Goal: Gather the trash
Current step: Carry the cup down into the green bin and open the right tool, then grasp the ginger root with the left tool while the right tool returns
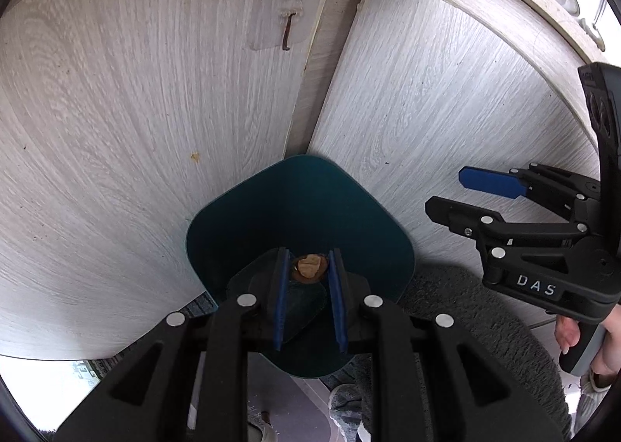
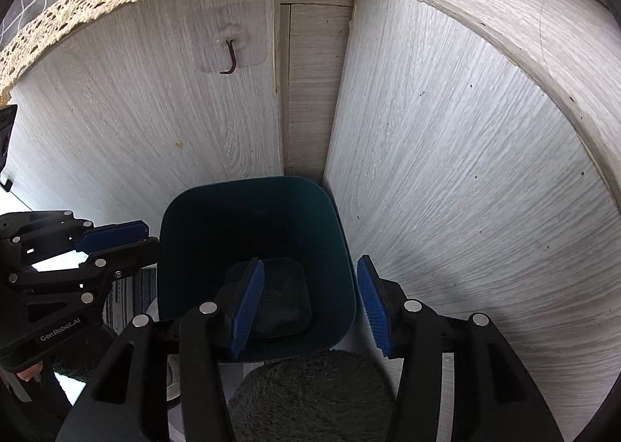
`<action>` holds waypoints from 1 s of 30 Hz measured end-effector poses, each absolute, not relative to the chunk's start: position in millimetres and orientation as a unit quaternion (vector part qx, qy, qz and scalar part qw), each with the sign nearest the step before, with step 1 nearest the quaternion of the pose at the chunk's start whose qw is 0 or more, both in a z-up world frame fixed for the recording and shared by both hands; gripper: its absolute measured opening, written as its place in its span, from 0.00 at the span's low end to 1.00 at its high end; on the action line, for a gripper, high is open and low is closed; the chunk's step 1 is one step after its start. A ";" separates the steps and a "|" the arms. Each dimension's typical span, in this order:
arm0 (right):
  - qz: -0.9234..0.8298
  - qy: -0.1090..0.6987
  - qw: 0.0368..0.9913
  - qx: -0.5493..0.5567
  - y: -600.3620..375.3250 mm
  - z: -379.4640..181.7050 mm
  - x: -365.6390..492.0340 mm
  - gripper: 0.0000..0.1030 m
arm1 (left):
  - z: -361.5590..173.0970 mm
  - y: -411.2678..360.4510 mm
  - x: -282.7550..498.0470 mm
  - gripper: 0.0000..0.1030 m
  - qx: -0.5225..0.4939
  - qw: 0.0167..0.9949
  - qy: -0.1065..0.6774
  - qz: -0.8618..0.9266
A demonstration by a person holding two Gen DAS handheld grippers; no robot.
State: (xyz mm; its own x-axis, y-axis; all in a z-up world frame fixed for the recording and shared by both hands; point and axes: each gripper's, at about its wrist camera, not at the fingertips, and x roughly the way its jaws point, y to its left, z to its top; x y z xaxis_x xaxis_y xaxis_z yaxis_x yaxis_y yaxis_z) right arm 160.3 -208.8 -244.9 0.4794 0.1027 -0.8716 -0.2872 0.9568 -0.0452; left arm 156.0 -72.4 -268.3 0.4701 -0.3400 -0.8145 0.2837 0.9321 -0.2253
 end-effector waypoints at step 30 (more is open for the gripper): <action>0.147 0.447 0.879 -0.078 -197.0 -189.3 134.9 0.56 | -187.2 -50.4 111.8 0.60 0.000 0.915 0.379 -0.142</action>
State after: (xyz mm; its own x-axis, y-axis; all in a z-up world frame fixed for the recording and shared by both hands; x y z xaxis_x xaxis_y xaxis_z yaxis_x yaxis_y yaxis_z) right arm 134.9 -197.0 -189.3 0.5577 0.1879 -0.8085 -0.3274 0.9449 -0.0062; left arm 111.8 -50.4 -187.2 0.6729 -0.2595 -0.6927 0.2591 0.9598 -0.1079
